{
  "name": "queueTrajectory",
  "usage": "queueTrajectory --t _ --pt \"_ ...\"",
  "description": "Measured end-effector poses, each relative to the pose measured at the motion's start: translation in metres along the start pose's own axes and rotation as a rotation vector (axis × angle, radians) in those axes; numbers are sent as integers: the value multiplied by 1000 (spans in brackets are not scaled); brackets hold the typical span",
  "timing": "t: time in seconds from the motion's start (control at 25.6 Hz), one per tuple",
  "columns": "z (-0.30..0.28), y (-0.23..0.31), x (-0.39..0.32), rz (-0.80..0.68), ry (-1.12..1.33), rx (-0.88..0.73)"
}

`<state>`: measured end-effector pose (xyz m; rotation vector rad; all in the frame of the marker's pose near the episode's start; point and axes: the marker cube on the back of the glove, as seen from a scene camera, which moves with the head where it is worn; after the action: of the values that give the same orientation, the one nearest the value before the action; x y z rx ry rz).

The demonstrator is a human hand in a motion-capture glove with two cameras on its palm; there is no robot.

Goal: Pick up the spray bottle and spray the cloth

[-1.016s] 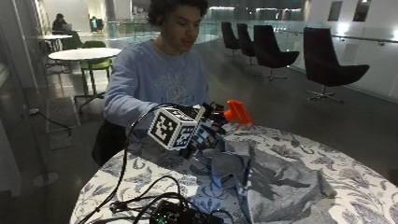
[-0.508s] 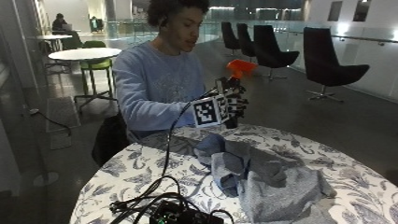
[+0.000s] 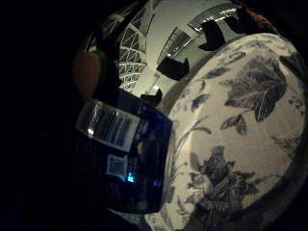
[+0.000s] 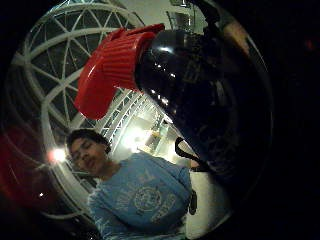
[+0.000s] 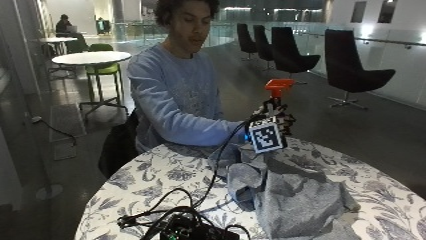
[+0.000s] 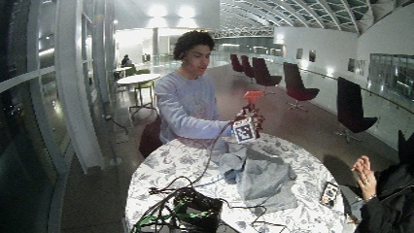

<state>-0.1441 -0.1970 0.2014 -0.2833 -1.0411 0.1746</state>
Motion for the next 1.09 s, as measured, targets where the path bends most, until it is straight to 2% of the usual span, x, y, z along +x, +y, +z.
queueTrajectory --t 0.16,0.39,0.51,0.63,0.78,1.09 --pt "8 4 6 51 -68 12" --pt "16 18 28 81 54 -21" --pt "15 24 14 113 -3 -7" --pt "5 45 4 129 51 -30" --pt "-22 68 -40 112 102 62" --pt "-103 177 -87 180 532 105"
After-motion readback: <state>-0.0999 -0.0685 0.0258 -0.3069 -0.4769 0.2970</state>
